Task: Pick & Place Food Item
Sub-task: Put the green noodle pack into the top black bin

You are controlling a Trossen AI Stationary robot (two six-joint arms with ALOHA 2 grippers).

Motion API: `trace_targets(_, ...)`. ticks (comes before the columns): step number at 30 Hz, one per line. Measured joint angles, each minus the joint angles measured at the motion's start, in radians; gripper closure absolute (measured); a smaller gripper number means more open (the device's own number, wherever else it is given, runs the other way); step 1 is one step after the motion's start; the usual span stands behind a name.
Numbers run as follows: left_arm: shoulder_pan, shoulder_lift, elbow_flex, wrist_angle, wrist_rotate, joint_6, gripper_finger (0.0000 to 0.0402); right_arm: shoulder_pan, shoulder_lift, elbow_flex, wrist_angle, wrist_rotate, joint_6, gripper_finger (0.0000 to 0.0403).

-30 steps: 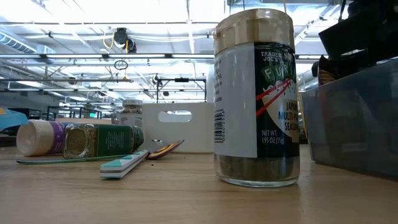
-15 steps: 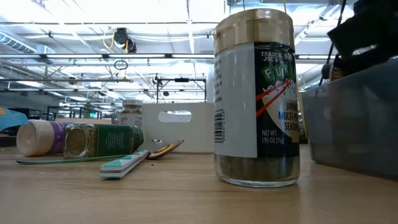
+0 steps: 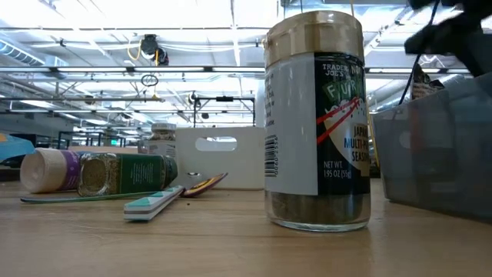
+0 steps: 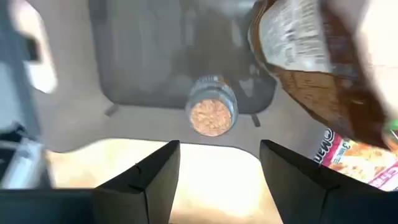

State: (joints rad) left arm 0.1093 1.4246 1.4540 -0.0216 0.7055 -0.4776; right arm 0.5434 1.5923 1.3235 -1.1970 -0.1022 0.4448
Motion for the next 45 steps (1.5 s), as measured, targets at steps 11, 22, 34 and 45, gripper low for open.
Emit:
trace_targets(11, 0.008, -0.087, 0.0, -0.175, -0.015, 0.073, 0.0147, 0.0, -0.279, 0.0, 0.076, 0.406, 0.424, 0.019)
trace_targets(22, 0.021, -0.266, 0.0, -0.6, -0.226, 0.161, 0.0147, -0.048, -0.388, 0.0, 0.262, 0.68, 0.427, 0.019)
trace_targets(34, -0.014, -0.266, 0.001, -0.585, -0.396, 0.187, 0.0147, -0.198, -0.381, 0.0, 0.571, 0.678, 0.138, 0.019)
trace_targets(45, 0.032, -0.158, 0.0, -0.625, -0.324, 0.208, 0.0147, -0.402, -0.464, 0.0, 0.477, 0.35, 0.277, 0.019)
